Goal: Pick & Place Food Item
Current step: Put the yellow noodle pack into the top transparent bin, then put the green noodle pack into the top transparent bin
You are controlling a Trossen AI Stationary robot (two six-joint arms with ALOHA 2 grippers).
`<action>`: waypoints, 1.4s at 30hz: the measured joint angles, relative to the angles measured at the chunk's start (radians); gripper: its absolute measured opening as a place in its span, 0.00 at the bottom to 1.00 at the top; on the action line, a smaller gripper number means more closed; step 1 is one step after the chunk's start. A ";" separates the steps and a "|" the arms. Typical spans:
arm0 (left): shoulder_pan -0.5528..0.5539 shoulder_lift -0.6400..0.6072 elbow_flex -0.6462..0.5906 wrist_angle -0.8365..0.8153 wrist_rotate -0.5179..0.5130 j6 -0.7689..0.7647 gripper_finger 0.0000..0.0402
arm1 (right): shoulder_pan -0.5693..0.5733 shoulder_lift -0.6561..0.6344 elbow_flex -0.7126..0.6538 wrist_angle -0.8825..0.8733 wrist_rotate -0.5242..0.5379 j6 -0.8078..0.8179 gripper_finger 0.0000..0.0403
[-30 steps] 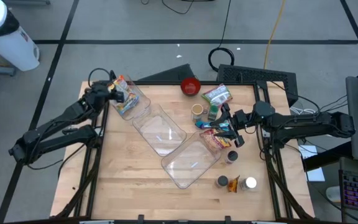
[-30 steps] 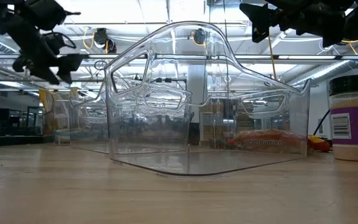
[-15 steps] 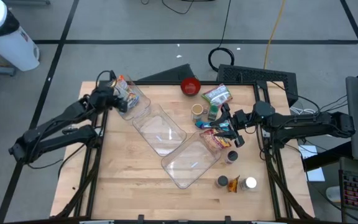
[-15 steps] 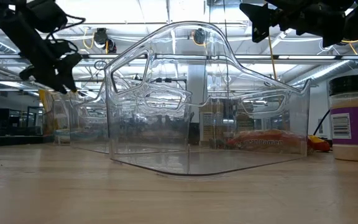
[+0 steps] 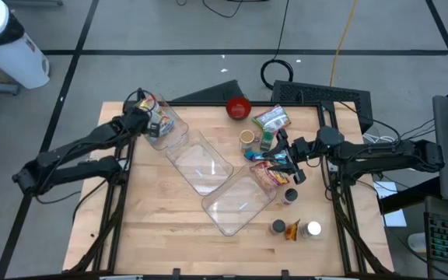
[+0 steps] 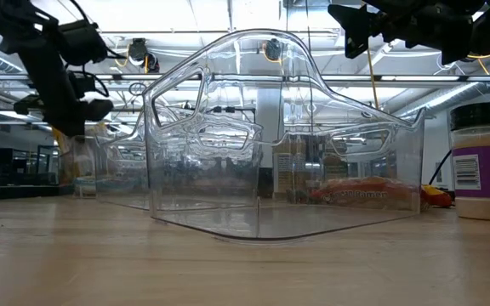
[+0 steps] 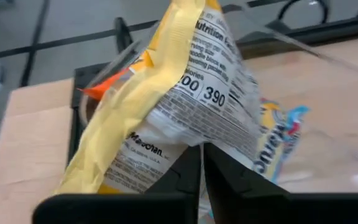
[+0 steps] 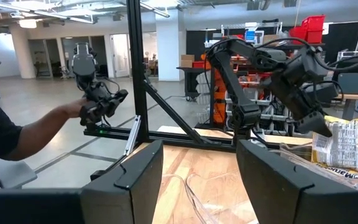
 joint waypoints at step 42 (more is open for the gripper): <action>-0.151 -0.101 0.001 0.287 0.117 0.114 0.09 | -0.062 0.000 0.011 -0.211 0.362 -0.047 0.49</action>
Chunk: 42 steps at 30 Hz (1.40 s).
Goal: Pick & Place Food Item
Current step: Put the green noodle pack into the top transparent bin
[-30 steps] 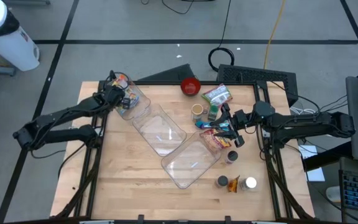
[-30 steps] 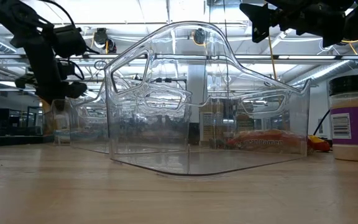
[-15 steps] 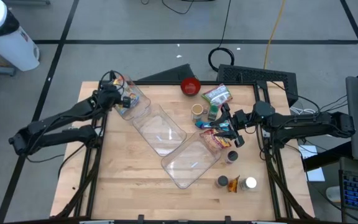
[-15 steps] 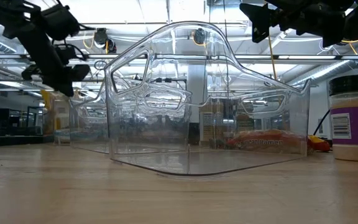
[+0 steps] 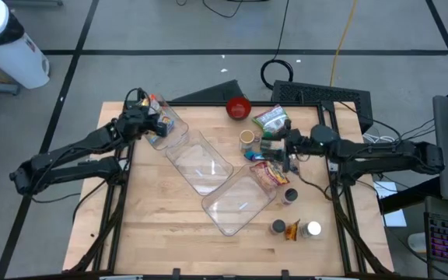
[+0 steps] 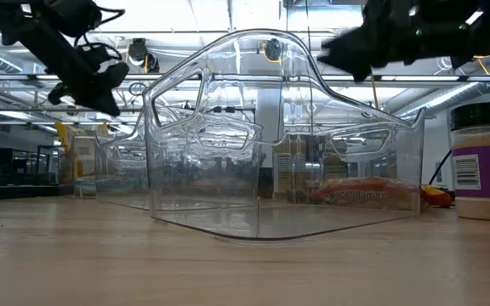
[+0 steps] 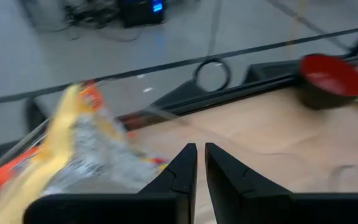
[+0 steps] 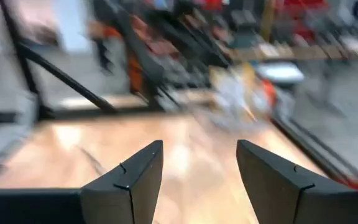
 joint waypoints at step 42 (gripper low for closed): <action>-0.057 0.153 0.000 0.168 0.080 0.023 0.59 | -0.509 0.558 0.278 -0.599 0.133 -0.224 0.49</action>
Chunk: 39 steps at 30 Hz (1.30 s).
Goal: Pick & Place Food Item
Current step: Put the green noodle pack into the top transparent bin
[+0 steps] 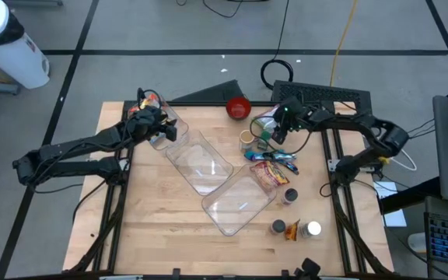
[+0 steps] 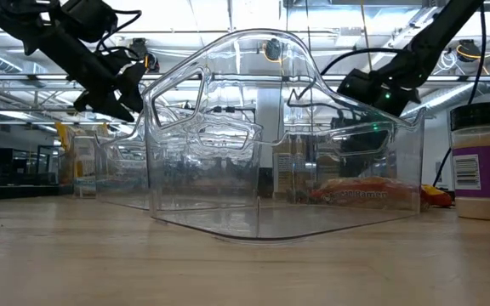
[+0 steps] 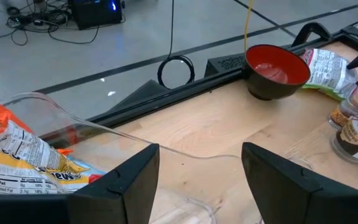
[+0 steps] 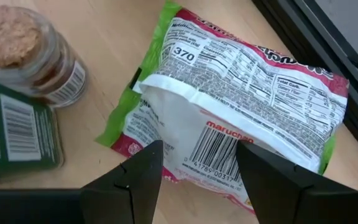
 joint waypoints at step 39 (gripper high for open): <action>0.000 0.000 -0.001 -0.002 0.000 0.000 0.59 | 0.000 -0.140 -0.002 -0.034 0.104 0.009 0.00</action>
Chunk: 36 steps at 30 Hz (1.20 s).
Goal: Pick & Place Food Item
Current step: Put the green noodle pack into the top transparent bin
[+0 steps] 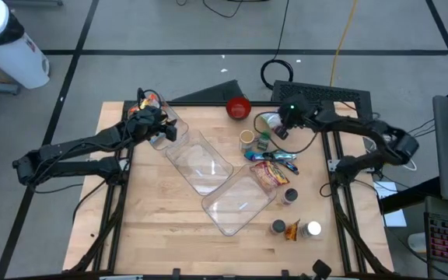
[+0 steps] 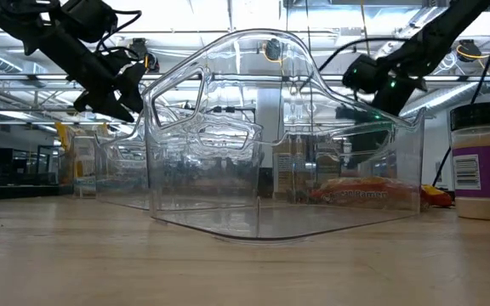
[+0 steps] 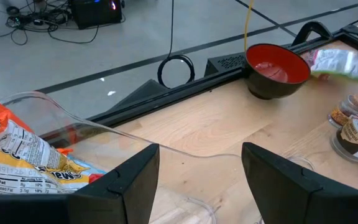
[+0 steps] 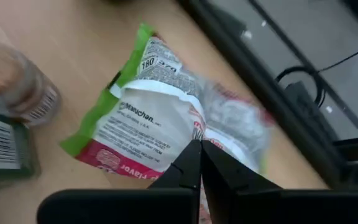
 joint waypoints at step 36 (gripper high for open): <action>-0.092 0.050 0.000 0.568 0.341 0.169 0.59 | 0.288 -0.582 0.001 0.077 -0.136 0.124 0.00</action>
